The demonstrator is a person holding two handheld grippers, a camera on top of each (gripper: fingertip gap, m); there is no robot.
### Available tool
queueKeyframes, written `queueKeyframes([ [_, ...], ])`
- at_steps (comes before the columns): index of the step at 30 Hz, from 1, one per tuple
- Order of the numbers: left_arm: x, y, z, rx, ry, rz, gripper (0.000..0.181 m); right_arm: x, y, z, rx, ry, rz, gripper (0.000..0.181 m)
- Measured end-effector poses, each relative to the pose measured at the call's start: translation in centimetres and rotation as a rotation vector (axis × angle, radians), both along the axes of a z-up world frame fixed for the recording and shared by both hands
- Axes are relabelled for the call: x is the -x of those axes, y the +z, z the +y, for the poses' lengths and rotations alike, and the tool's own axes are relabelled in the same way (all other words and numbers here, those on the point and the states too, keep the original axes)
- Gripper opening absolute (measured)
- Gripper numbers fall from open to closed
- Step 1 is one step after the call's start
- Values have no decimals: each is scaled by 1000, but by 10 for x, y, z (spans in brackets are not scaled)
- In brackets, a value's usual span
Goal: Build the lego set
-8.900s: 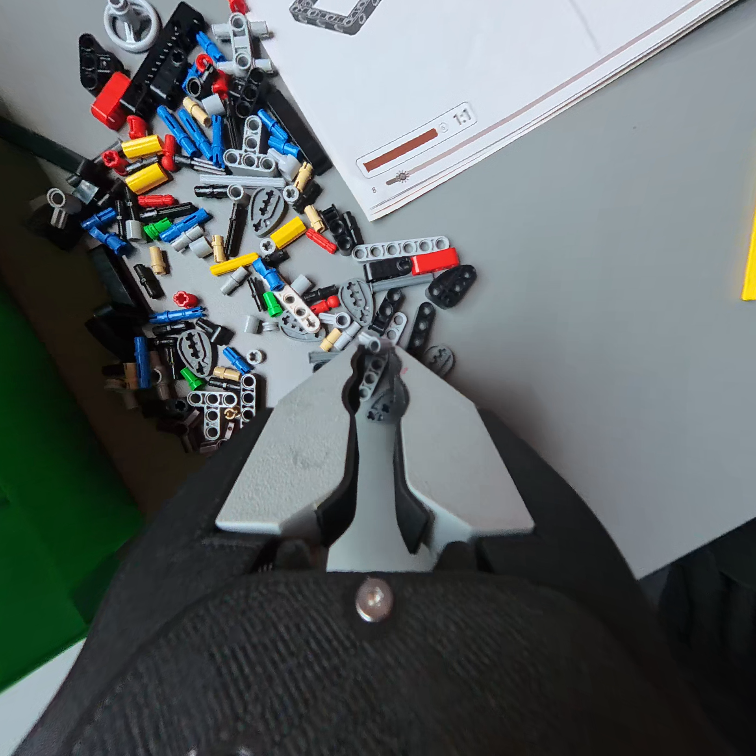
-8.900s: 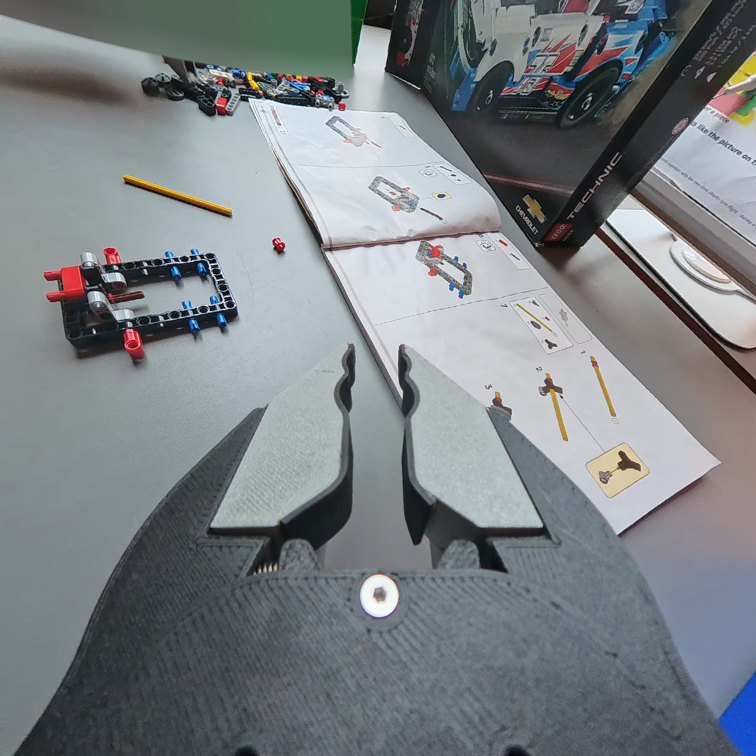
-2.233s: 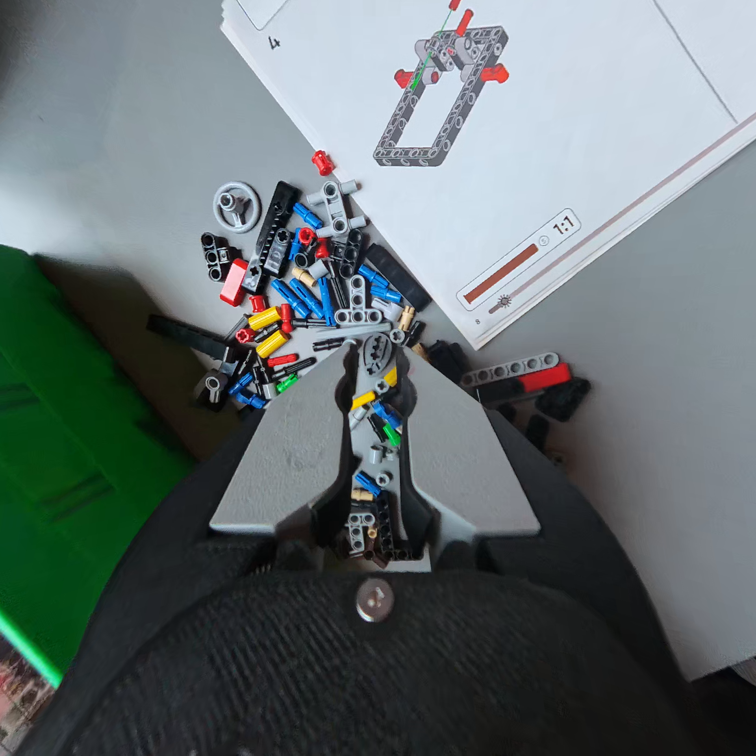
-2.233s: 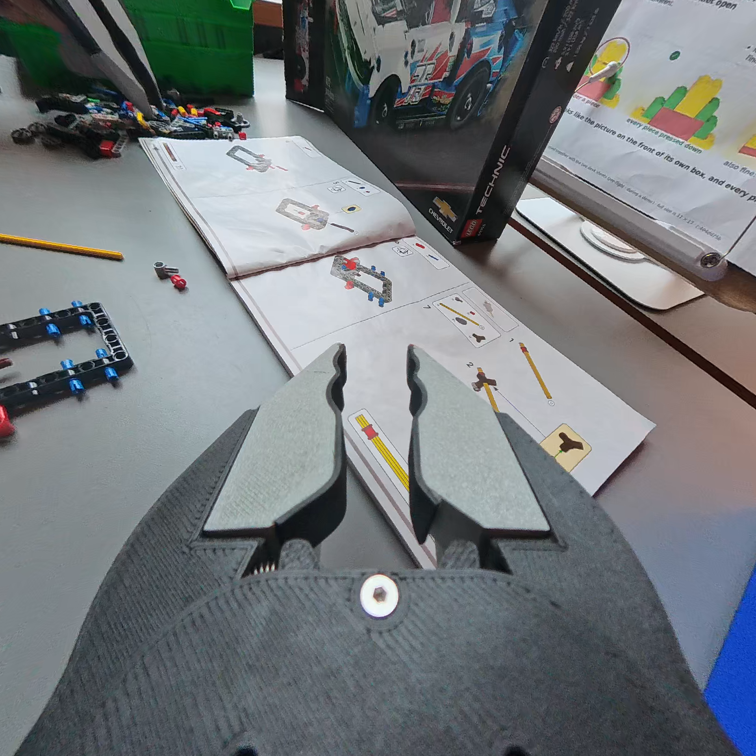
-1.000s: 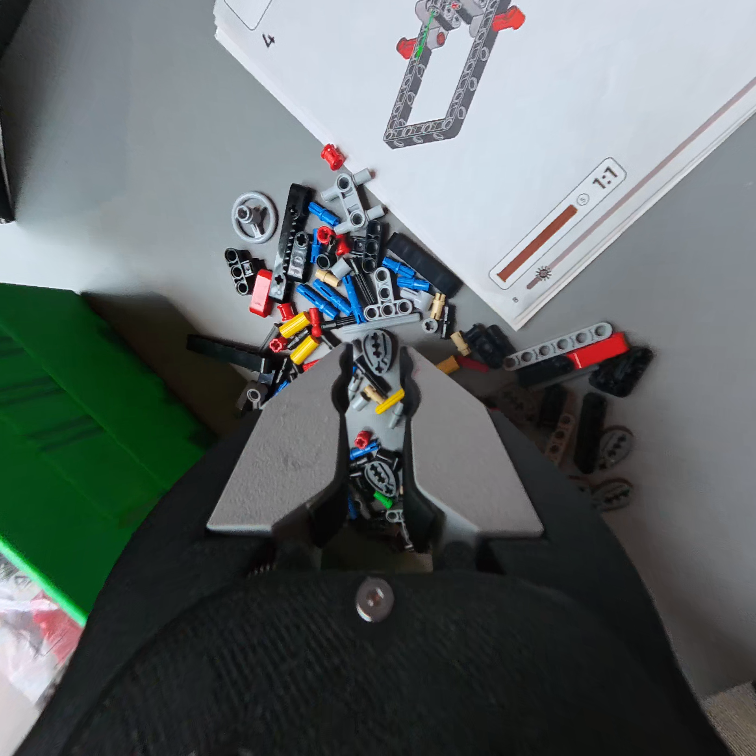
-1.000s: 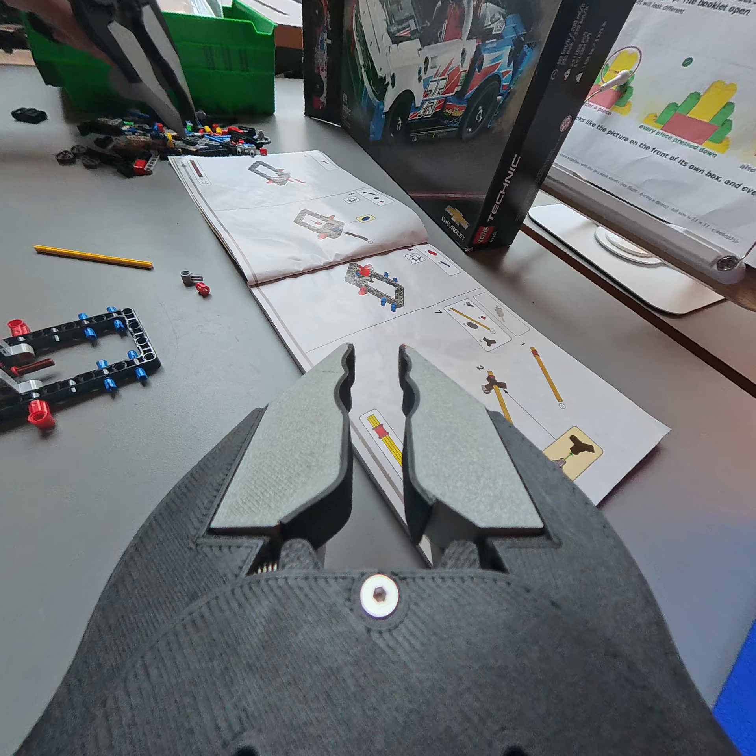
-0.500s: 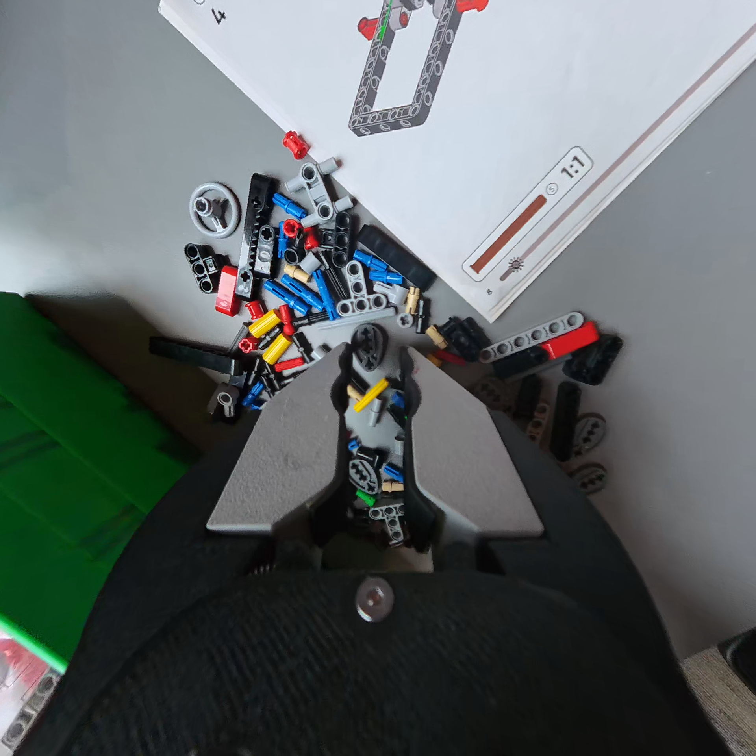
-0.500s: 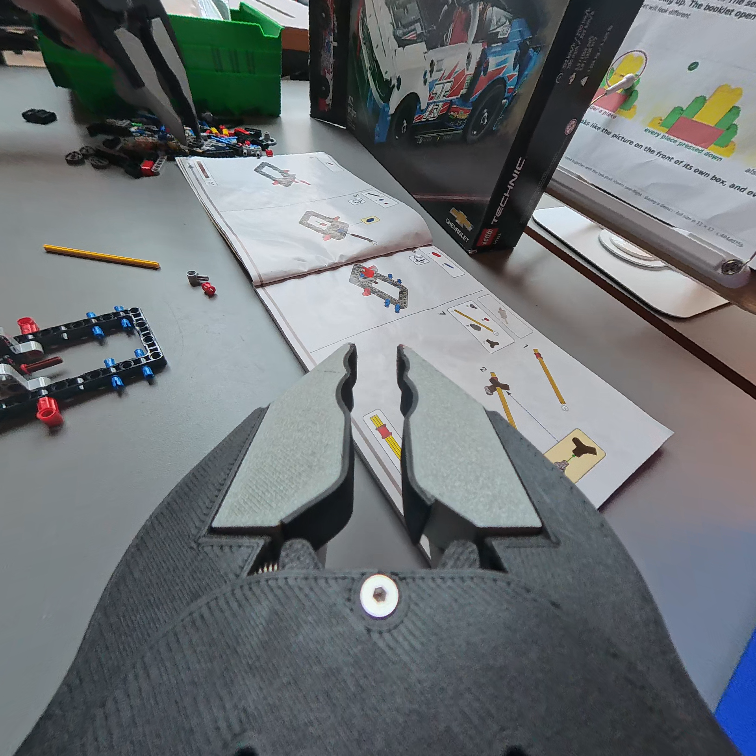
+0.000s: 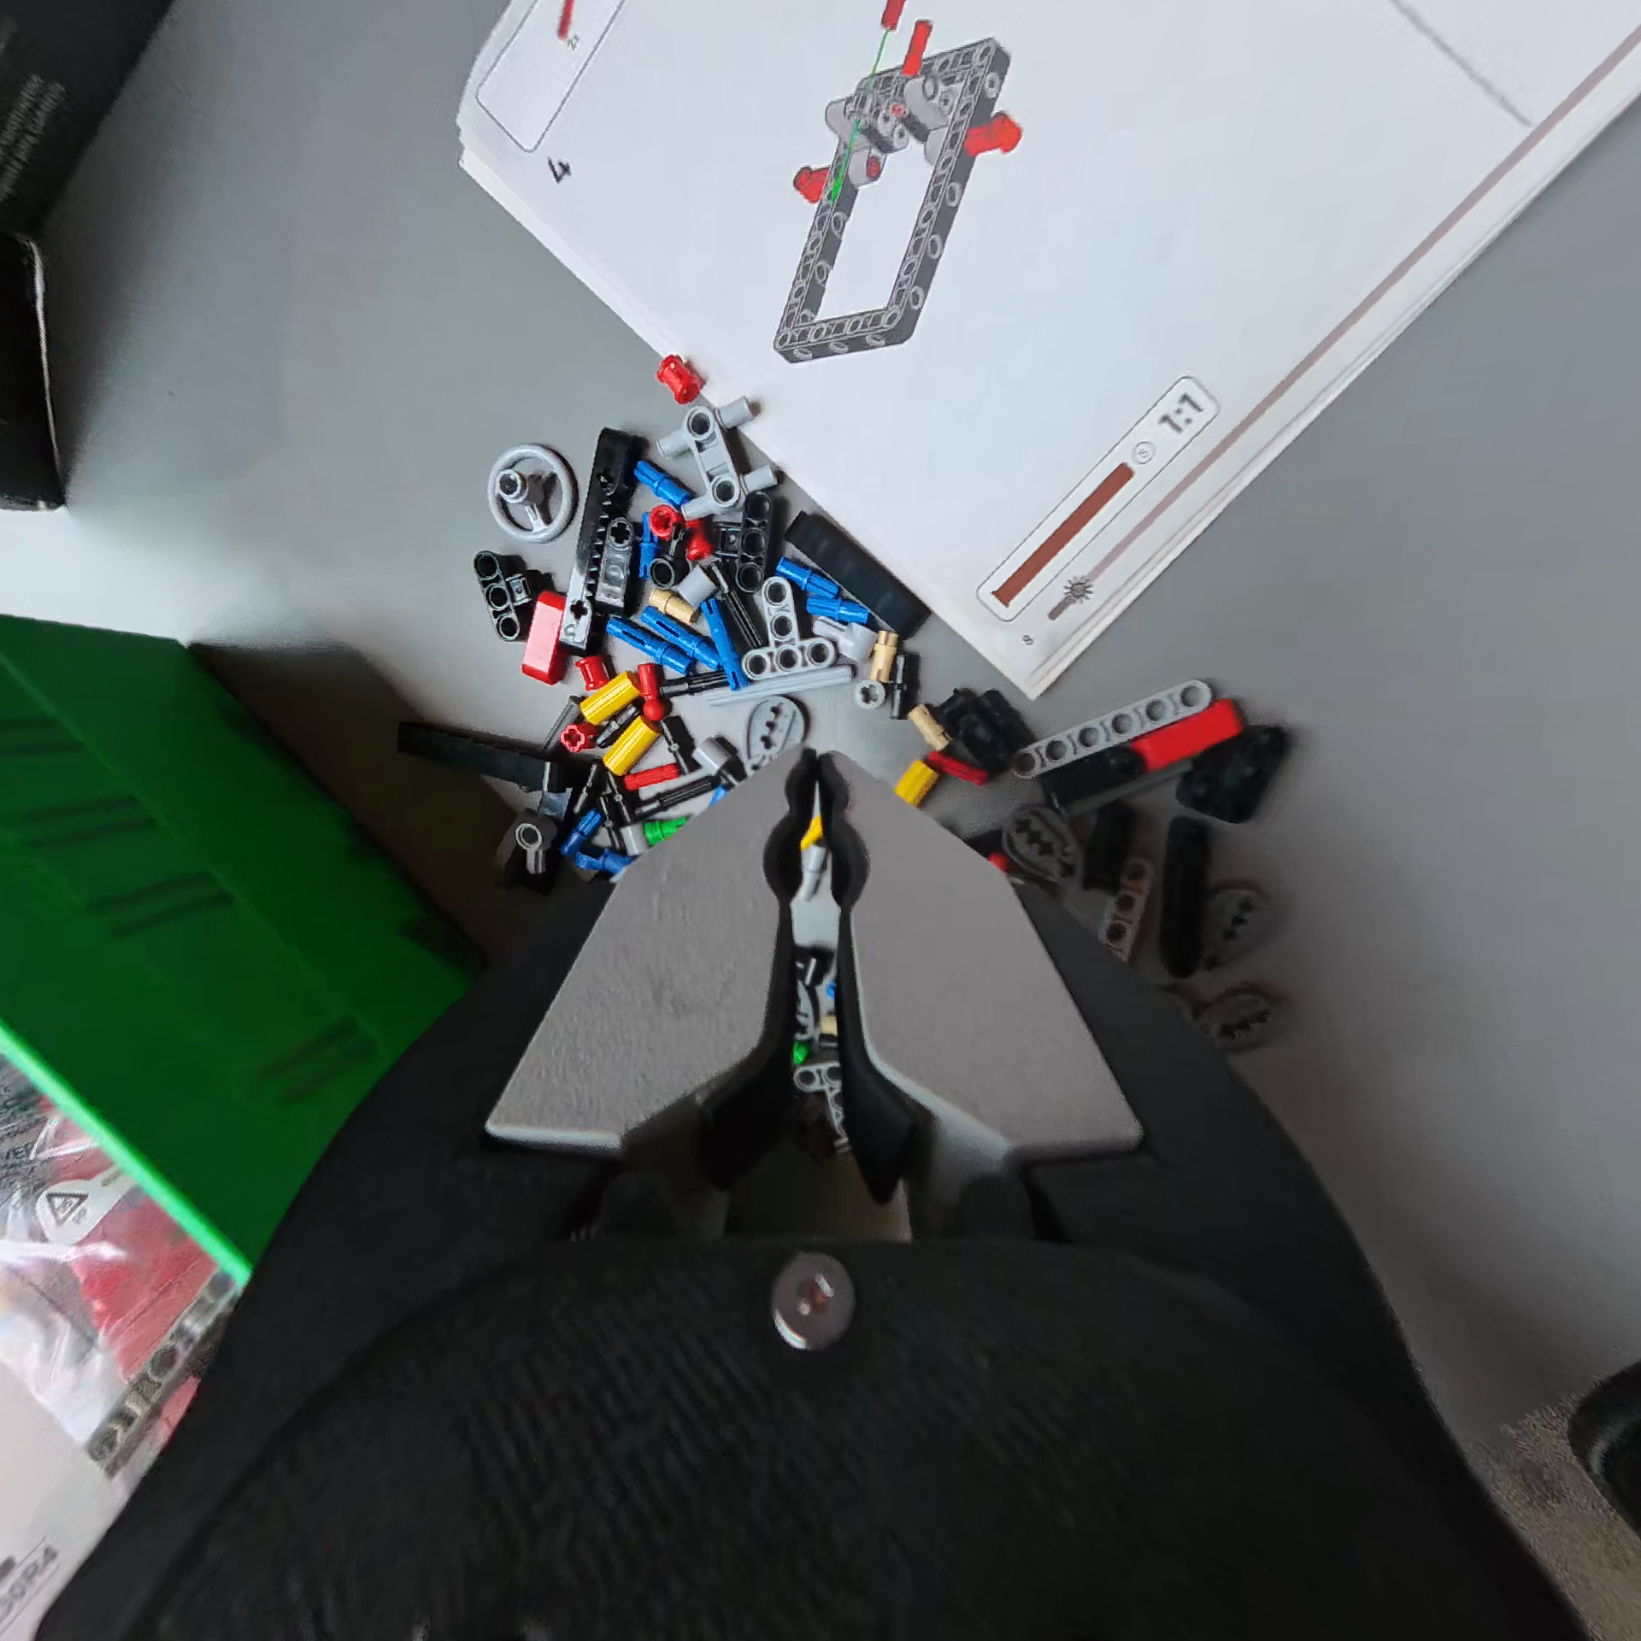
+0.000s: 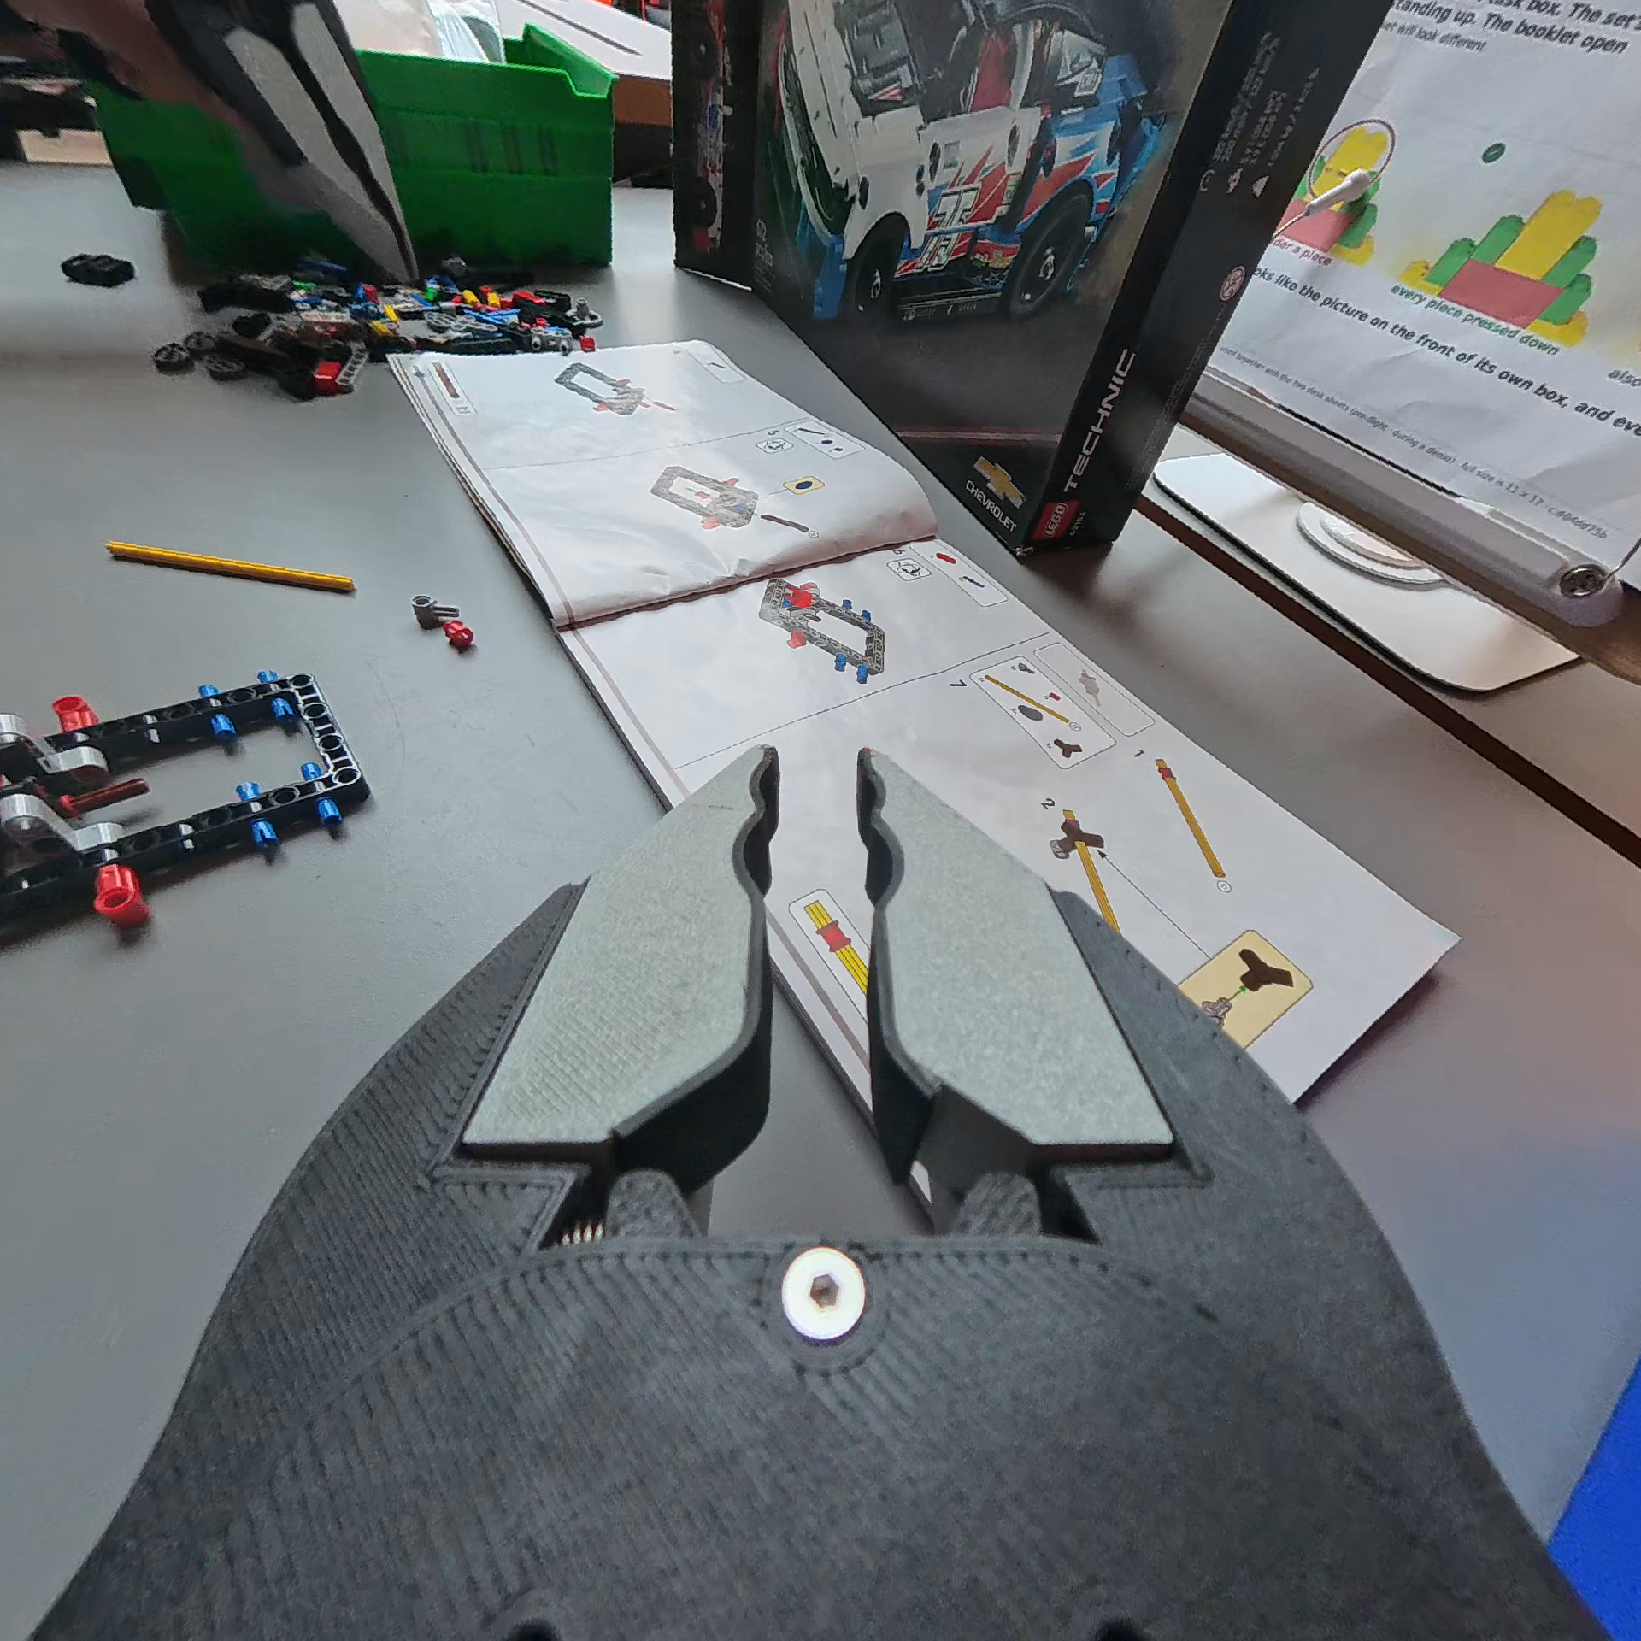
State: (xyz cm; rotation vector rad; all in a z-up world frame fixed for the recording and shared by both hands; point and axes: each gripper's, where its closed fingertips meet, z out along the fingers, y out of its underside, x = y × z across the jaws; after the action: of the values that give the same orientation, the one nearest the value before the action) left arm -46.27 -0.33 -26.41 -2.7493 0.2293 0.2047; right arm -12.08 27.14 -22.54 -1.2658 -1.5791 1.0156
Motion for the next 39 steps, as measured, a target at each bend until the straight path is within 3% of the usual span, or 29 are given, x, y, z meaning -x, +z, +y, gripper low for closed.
queueKeyframes([
  [5, 2, -1, -3, 14, -9, 23, 2, 0, 0, -4, -4, 15, -4, 13],
  [8, 7, -9, 3, 40, -14, -5, 25, 0, -1, -5, -11, 18, -8, 12],
  [15, 17, -23, 5, 127, -83, -1, 24, -1, 0, -3, 7, 14, 0, 11],
  [18, 13, -27, 5, 166, -113, 4, 15, 0, 0, -3, 11, 21, -1, 10],
  [27, 12, -25, 5, 149, -112, 22, 13, -1, 2, -5, 11, 27, 5, 10],
  [28, 11, -22, 5, 142, -112, 20, 0, -1, 2, -5, 11, 28, 6, 10],
  [32, 7, -8, 4, 105, -102, 22, 0, -1, 3, -6, 13, 31, 9, 10],
  [39, 13, -18, 3, 134, -80, 18, 15, -2, 3, -8, 6, 34, 6, 9],
])
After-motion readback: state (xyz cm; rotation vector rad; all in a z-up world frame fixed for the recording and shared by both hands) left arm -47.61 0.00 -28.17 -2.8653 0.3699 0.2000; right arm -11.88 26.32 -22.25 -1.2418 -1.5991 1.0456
